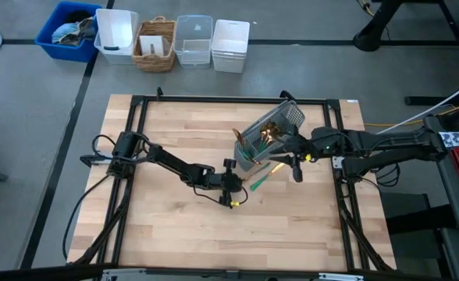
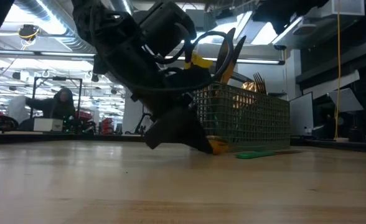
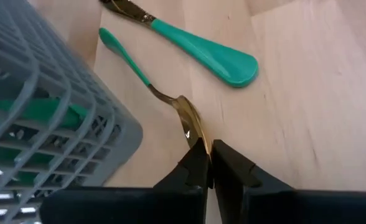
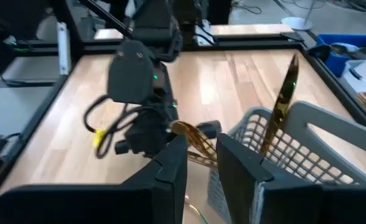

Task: Sort silverware
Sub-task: Put the middle spoon into the basket

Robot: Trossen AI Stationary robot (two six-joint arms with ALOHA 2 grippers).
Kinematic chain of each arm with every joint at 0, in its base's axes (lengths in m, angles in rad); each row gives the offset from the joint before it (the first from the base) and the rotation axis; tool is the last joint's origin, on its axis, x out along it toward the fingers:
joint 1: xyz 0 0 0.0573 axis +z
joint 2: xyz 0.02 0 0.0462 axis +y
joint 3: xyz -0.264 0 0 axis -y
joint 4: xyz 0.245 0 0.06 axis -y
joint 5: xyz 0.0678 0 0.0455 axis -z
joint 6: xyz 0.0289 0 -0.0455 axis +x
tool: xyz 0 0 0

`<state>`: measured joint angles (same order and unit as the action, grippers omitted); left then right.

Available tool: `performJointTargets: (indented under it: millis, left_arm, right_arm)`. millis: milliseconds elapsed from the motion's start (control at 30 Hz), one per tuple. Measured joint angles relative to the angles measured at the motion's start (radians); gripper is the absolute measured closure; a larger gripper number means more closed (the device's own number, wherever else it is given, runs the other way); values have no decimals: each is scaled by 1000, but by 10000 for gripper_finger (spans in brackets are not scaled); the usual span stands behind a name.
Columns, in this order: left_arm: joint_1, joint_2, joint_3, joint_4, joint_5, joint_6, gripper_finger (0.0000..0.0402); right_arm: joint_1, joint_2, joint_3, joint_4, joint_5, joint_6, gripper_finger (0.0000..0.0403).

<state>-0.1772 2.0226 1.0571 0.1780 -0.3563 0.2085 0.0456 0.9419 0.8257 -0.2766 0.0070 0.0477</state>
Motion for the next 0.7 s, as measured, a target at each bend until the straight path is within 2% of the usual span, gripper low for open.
performJointTargets:
  millis: [167, 367, 700]
  left_arm:
    - [-4, -17, -1, 32, 24, -48, 398]
    - [-2, -89, -1, 47, 154, -103, 398]
    - [26, -305, -1, 82, 358, -383, 399]
  right_arm:
    - [0, -89, 0, -92, 10, -3, 316]
    - [0, -191, 0, -336, 45, 4, 316]
    - [0, -199, -1, -571, 116, 34, 316]
